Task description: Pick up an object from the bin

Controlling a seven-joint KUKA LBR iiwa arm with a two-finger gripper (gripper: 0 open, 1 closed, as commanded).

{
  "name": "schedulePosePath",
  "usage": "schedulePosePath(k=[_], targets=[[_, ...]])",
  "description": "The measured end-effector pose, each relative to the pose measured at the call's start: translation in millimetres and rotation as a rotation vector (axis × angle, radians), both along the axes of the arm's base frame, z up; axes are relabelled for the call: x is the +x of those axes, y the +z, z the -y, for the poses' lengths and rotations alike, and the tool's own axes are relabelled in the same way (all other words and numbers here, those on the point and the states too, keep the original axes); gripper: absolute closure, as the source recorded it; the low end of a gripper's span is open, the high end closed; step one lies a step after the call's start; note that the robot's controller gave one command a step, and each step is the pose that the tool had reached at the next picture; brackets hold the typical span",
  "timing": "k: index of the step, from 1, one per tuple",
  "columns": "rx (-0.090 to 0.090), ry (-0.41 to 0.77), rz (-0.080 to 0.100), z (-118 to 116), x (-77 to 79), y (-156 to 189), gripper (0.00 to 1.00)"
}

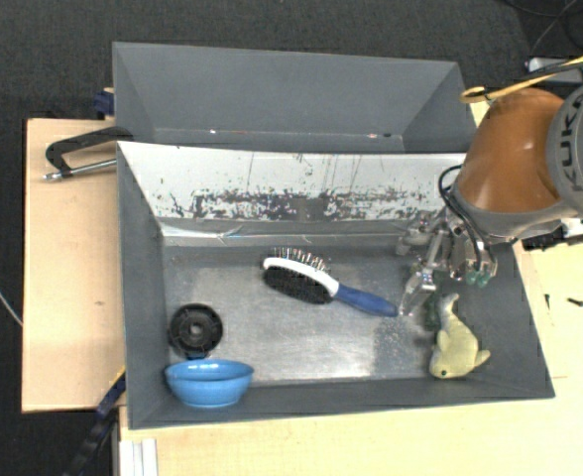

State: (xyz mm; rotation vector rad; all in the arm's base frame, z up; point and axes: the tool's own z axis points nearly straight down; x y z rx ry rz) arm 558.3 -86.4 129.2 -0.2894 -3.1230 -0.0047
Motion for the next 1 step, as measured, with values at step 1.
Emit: schedulePosePath(k=[1], targets=[[0.000,-0.114,-0.001,-33.0,-24.6,-50.5,0.00]])
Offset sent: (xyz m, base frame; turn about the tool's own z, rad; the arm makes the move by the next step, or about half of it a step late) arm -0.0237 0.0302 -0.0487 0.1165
